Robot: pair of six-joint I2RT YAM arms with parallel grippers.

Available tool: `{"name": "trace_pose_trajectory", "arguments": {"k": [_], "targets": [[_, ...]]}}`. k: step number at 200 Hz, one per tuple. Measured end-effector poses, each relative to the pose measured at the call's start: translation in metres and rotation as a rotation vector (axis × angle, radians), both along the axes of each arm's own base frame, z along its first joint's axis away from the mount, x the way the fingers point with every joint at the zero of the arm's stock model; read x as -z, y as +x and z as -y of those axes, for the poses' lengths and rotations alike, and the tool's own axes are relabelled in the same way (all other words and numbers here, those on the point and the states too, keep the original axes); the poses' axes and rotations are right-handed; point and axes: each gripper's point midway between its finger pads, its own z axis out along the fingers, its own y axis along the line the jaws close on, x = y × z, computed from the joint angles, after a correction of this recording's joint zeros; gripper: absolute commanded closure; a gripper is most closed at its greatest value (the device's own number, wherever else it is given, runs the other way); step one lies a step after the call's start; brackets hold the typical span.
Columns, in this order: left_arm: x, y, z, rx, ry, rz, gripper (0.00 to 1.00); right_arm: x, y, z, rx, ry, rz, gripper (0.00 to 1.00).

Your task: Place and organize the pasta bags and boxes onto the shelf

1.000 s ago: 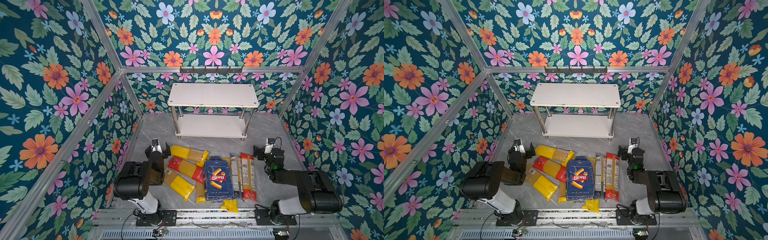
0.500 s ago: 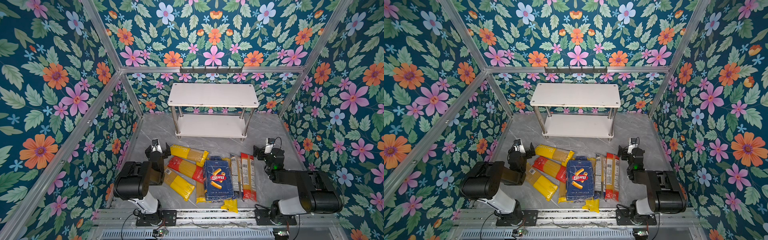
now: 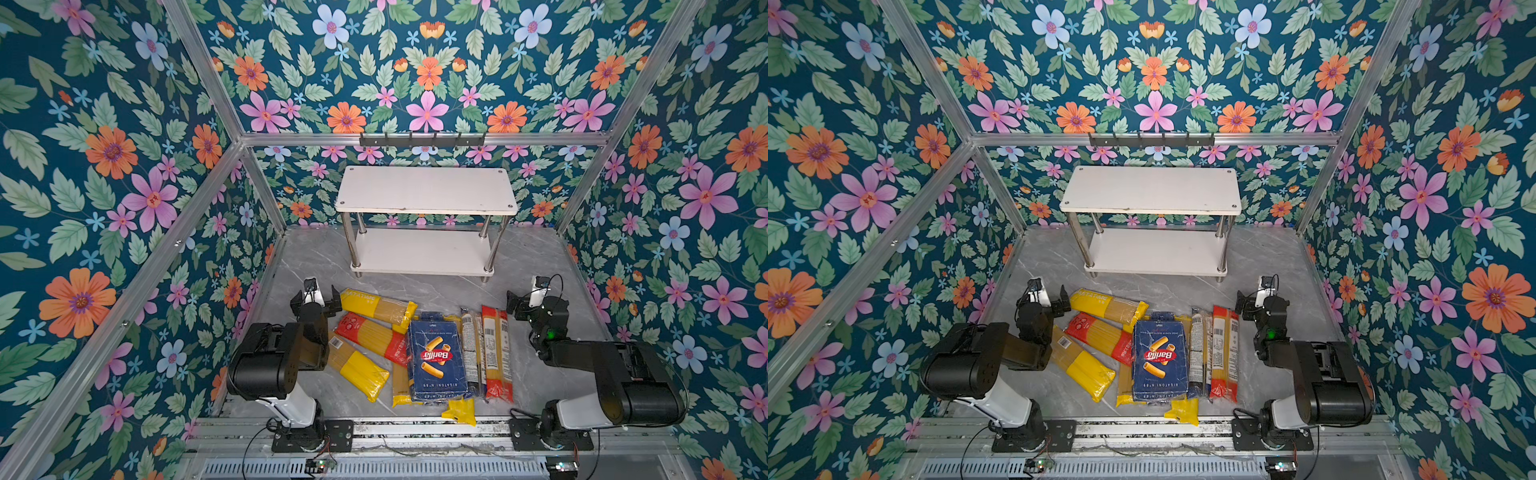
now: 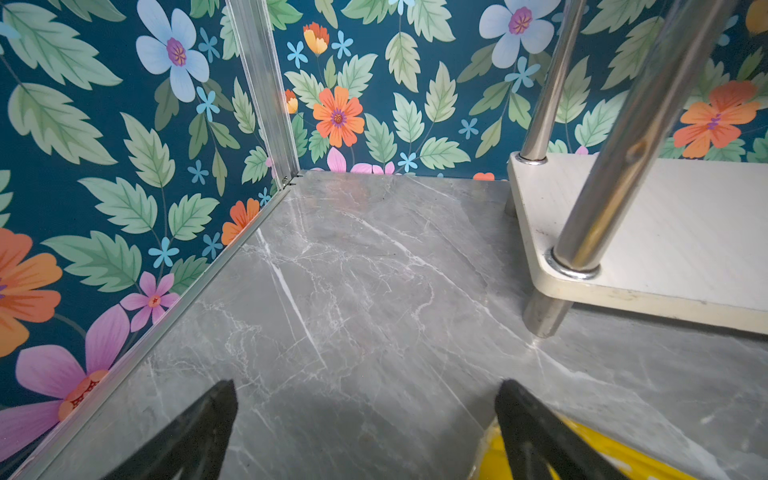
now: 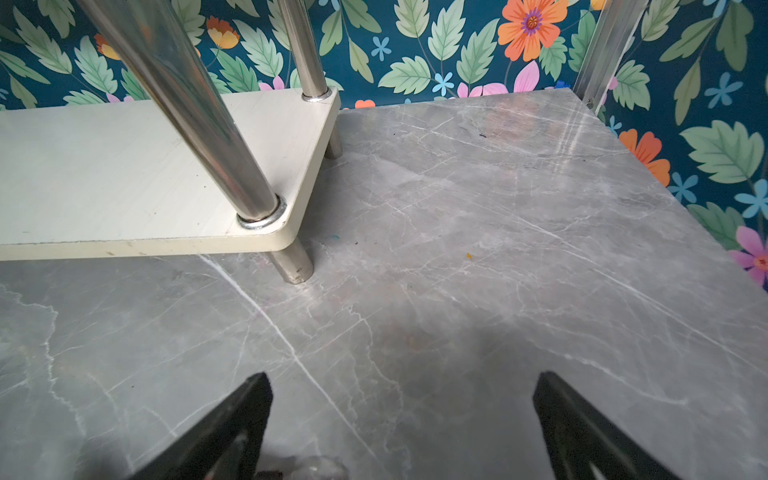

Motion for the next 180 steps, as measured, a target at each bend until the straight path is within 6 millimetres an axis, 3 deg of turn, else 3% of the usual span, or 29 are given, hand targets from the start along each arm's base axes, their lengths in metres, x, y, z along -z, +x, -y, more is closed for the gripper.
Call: {"name": "trace_pose_trajectory", "arguments": {"k": [180], "targets": [[0.0003,0.0037,0.0052,0.048,-0.012,-0.01,0.0,-0.0011,-0.0003,-0.001,0.0,-0.002,0.002,0.01]]}}
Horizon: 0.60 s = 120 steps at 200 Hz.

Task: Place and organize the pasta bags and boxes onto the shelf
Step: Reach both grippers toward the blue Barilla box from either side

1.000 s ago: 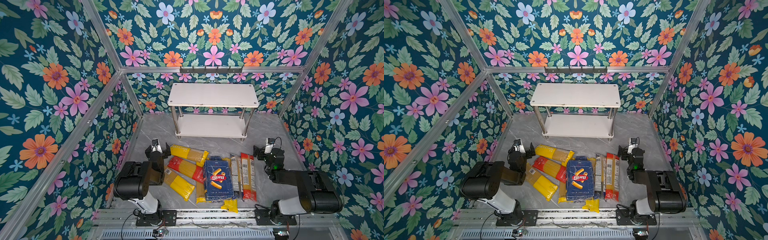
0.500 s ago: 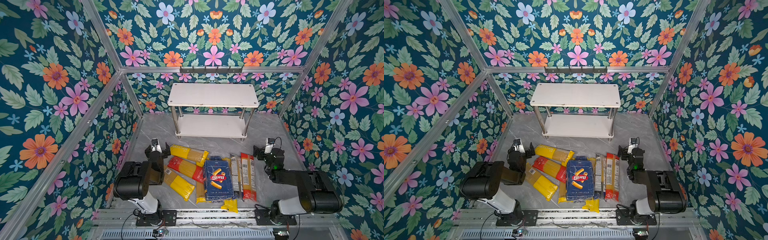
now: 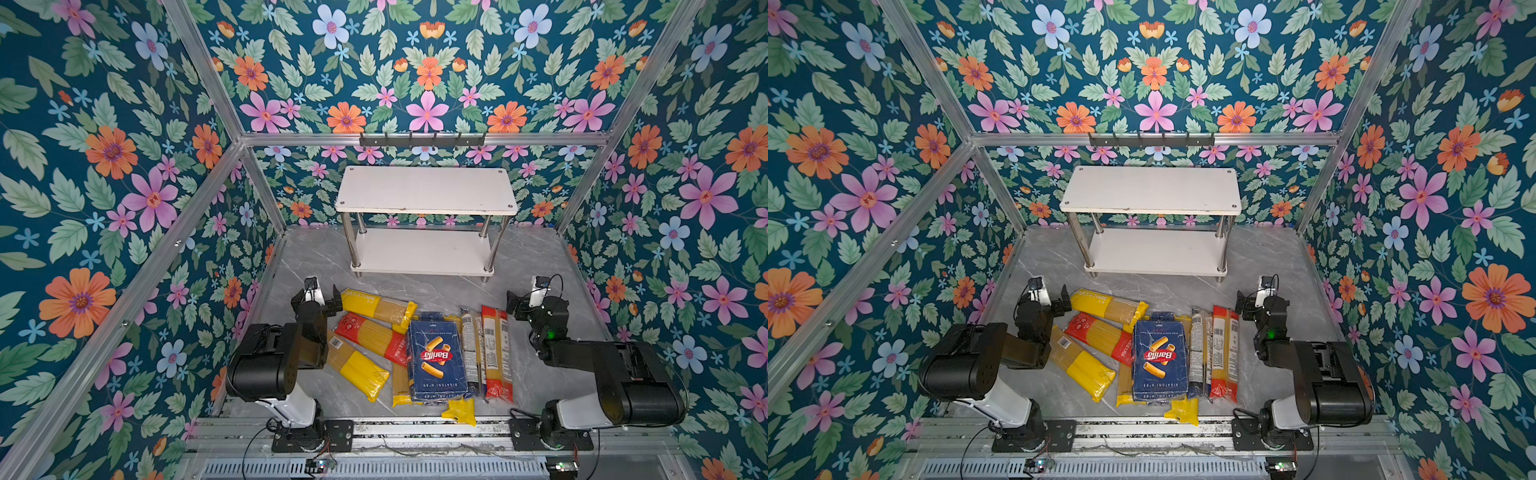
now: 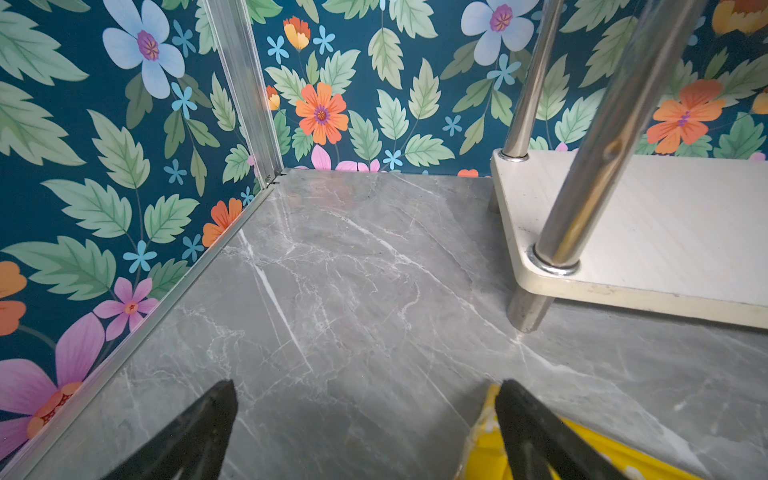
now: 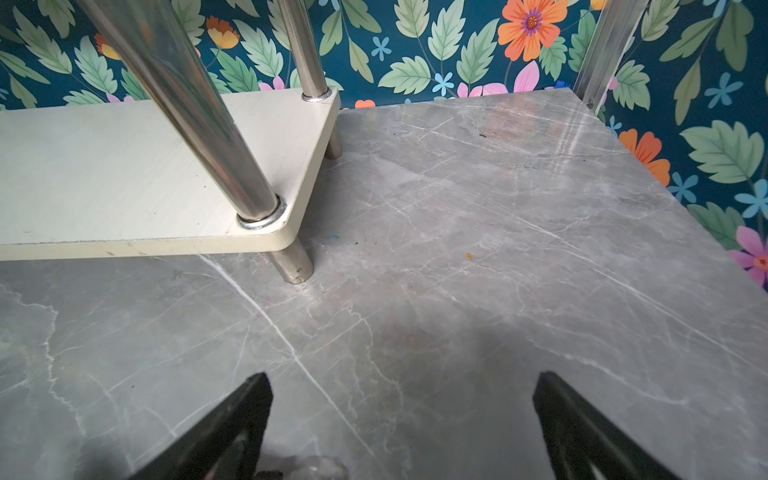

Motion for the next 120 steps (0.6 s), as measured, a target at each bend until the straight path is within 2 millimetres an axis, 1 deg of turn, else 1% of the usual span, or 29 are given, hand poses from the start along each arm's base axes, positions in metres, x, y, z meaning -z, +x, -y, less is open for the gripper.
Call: {"name": "trace_pose_trajectory", "arguments": {"k": [7,15,25,29,30,35,36,40,49,55,65,77,88,98,110,120], "targets": [[-0.001,0.0,0.0,0.0,0.002,0.0,0.0,-0.002,-0.001,-0.002,-0.004,-0.001,0.003,0.01],[-0.003,0.001,0.0,-0.003,0.003,-0.006,0.01,-0.01,-0.002,-0.005,-0.006,-0.008,0.013,0.01],[-0.014,0.005,-0.002,-0.017,0.005,0.002,0.01,-0.023,0.0,-0.007,0.001,-0.018,0.013,0.01],[-0.021,0.007,-0.003,-0.024,0.006,0.014,0.01,-0.033,0.003,-0.008,0.003,-0.02,0.02,0.01],[-0.022,0.007,-0.003,-0.026,0.006,0.016,0.01,-0.033,0.003,-0.008,0.003,-0.02,0.02,0.01],[-0.031,0.009,-0.005,-0.034,0.006,0.031,0.02,-0.05,0.008,-0.01,0.004,-0.018,0.037,0.01],[-0.034,0.01,-0.005,-0.036,0.005,0.037,0.02,-0.05,0.008,-0.01,0.004,-0.018,0.037,0.01],[-0.04,0.011,-0.006,-0.044,0.004,0.045,0.02,-0.062,0.011,-0.011,0.01,-0.017,0.047,0.01],[-0.048,0.013,-0.007,-0.055,0.003,0.048,0.02,-0.08,0.015,-0.012,0.022,-0.002,0.056,0.01],[-0.051,0.013,-0.007,-0.063,-0.003,0.043,0.03,-0.087,0.015,-0.013,0.03,0.006,0.049,0.01],[-0.056,0.014,-0.007,-0.079,-0.016,0.031,0.04,-0.092,0.013,-0.013,0.048,0.029,0.018,0.01],[-0.063,0.014,0.001,-0.07,-0.038,0.014,0.05,-0.099,0.006,-0.016,0.073,0.092,-0.042,0.01],[-0.067,0.013,0.012,-0.053,-0.061,-0.003,0.05,-0.105,0.001,-0.018,0.087,0.157,-0.079,0.01],[-0.07,0.01,0.024,-0.039,-0.069,-0.022,0.05,-0.11,-0.004,-0.025,0.074,0.22,-0.115,0.01],[-0.072,0.005,0.04,-0.015,-0.064,-0.054,0.04,-0.105,-0.013,-0.038,0.037,0.284,-0.179,0.01],[-0.074,0.001,0.055,0.009,-0.067,-0.079,0.05,-0.095,-0.025,-0.054,-0.013,0.34,-0.254,0.01]]}}
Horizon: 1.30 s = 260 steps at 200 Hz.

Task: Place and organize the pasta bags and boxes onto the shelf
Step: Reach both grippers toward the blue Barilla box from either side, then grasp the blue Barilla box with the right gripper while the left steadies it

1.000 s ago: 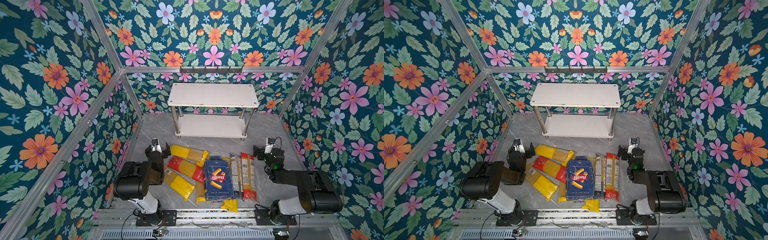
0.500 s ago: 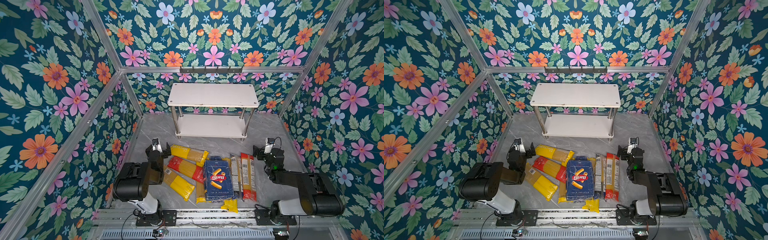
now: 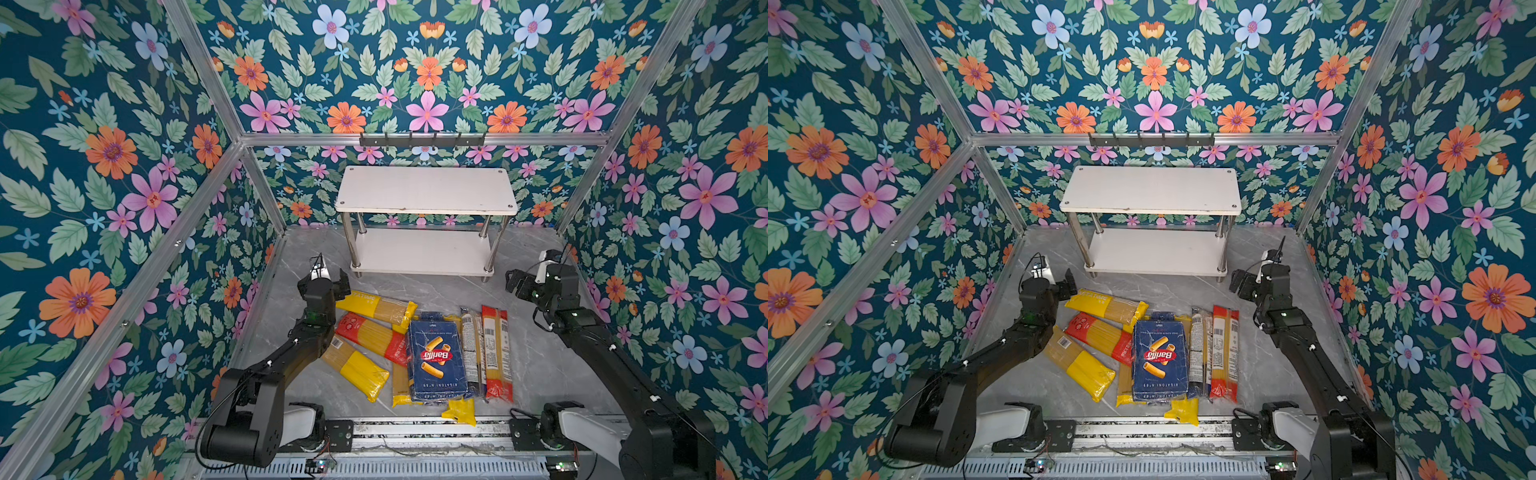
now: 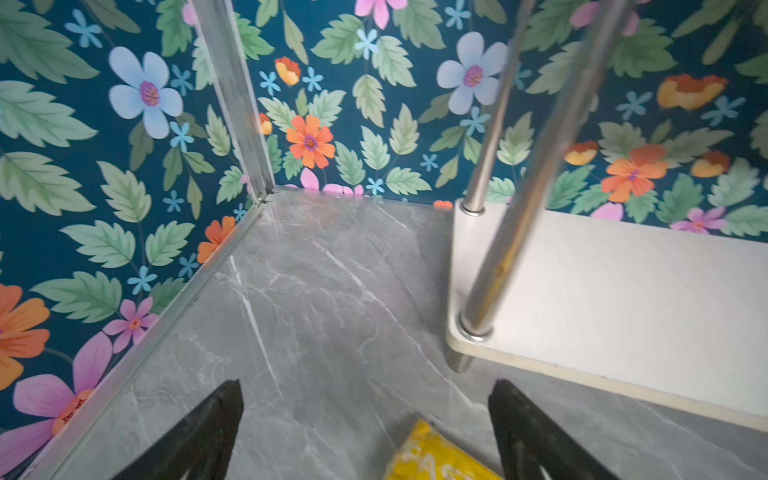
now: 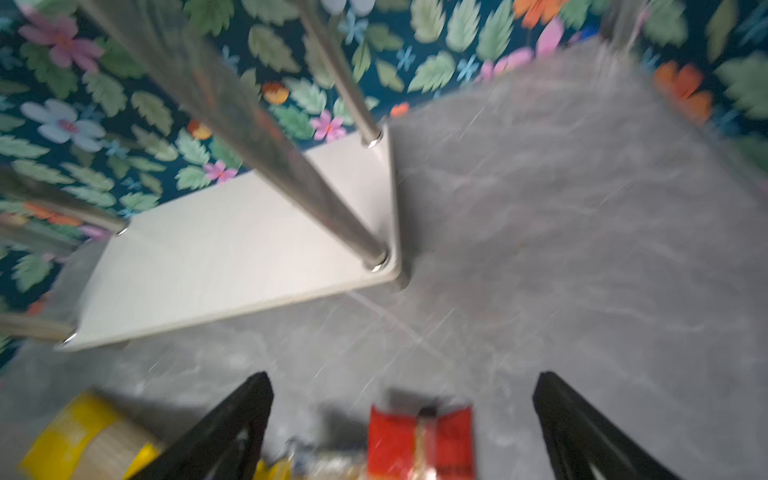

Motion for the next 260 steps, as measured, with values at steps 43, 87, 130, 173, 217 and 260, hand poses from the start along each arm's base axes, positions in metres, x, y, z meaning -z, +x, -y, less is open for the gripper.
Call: {"name": "trace_pose_trajectory", "arguments": {"k": [43,87,130,173,217,260], "targets": [[0.001,-0.029,0.069,0.151,-0.053,-0.115,0.04,0.012,-0.052,-0.058,-0.186,0.137,-0.224,0.01],[0.01,-0.073,0.135,0.333,-0.156,-0.234,0.02,0.023,-0.102,-0.102,-0.314,0.214,-0.378,0.01],[0.017,-0.121,0.168,0.45,-0.235,-0.322,0.02,0.049,-0.143,-0.133,-0.411,0.294,-0.508,0.01],[0.033,-0.164,0.186,0.535,-0.301,-0.404,0.13,0.073,-0.17,-0.157,-0.486,0.347,-0.58,0.01],[0.056,-0.189,0.198,0.562,-0.313,-0.49,0.26,0.085,-0.174,-0.168,-0.499,0.407,-0.597,0.01],[0.063,-0.199,0.205,0.562,-0.331,-0.51,0.29,0.086,-0.173,-0.172,-0.514,0.43,-0.579,0.01]]}}
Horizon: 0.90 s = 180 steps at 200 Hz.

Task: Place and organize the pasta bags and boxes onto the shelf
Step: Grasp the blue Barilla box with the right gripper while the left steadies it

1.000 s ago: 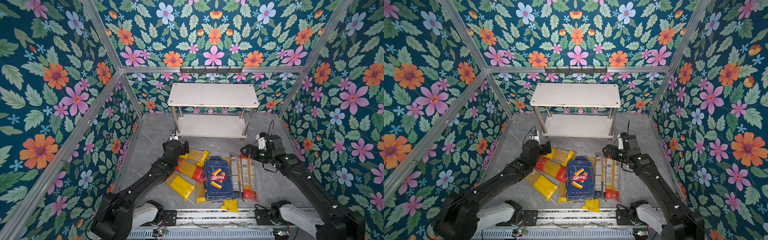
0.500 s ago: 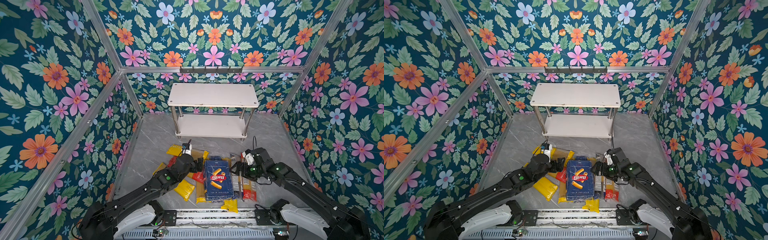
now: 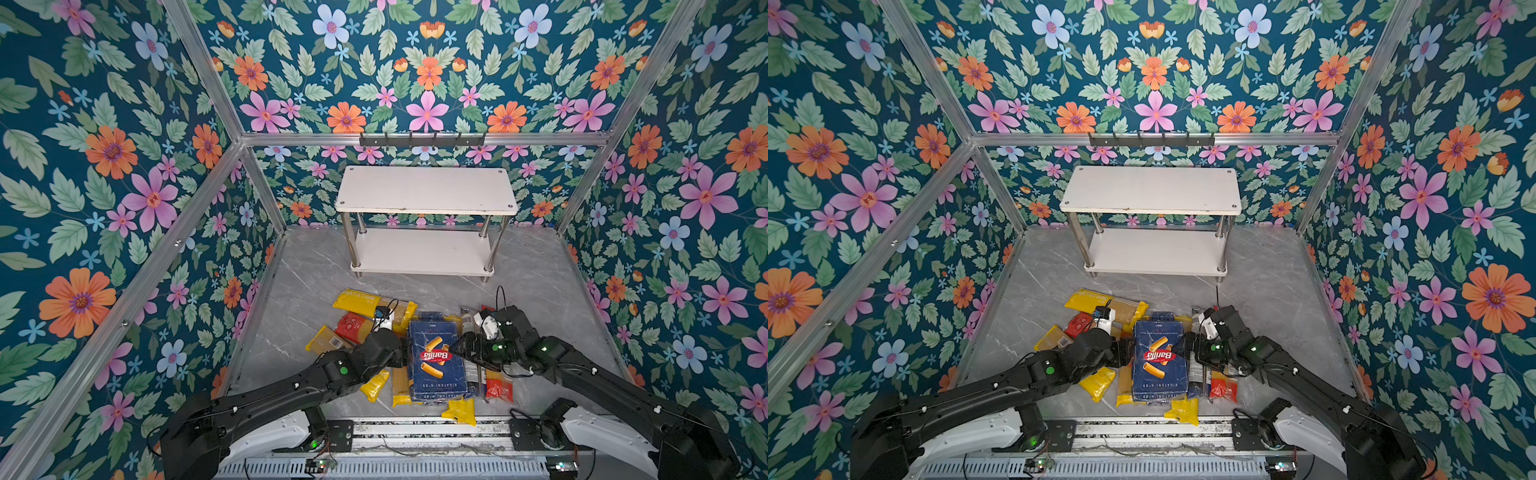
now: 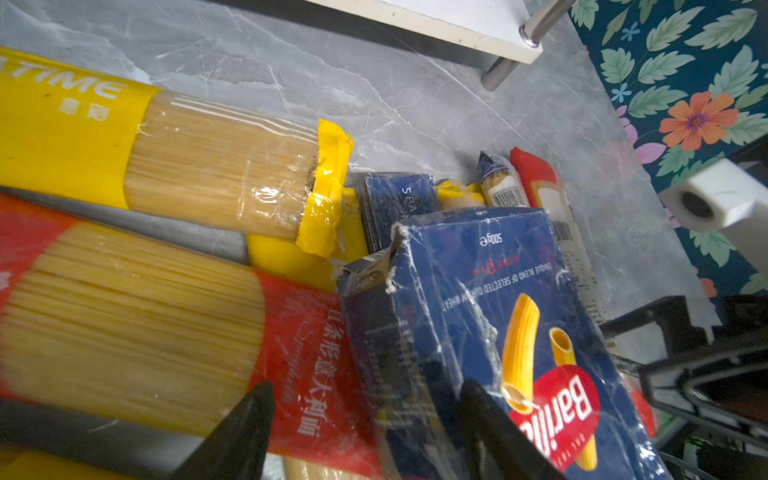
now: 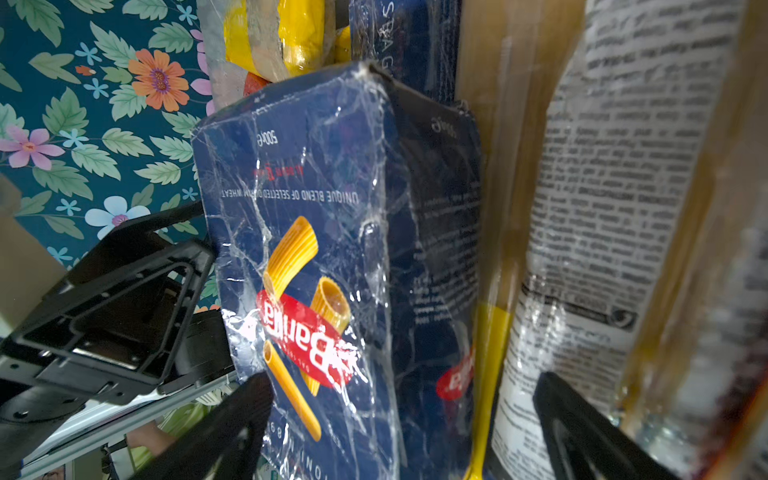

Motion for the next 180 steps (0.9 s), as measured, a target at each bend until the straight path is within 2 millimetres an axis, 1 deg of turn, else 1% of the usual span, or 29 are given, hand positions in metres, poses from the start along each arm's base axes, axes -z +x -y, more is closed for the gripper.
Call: {"name": "trace_pose_trajectory", "arguments": {"k": [38,63,82,103,117,161,180], "targets": [[0.003,-0.01,0.004,0.009,-0.01,-0.009,0.28,0.009,-0.004,-0.003,-0.007,-0.002,-0.029,0.01],[0.004,-0.017,0.006,0.019,-0.019,-0.023,0.27,0.013,-0.008,-0.011,-0.033,-0.009,-0.042,0.01],[0.007,-0.019,0.004,0.016,-0.022,-0.03,0.29,0.014,-0.008,-0.017,-0.046,-0.015,-0.043,0.01],[0.012,-0.02,0.004,0.008,-0.027,-0.039,0.35,0.019,-0.007,-0.019,-0.051,-0.026,-0.05,0.01],[0.015,-0.02,0.004,0.008,-0.032,-0.04,0.41,0.021,-0.006,-0.02,-0.046,-0.026,-0.064,0.01],[0.019,-0.02,0.008,0.001,-0.081,-0.041,0.57,0.023,-0.004,-0.026,-0.057,-0.016,-0.07,0.01],[0.021,-0.02,0.009,0.001,-0.095,-0.039,0.61,0.024,-0.004,-0.028,-0.062,-0.012,-0.071,0.01]]}}
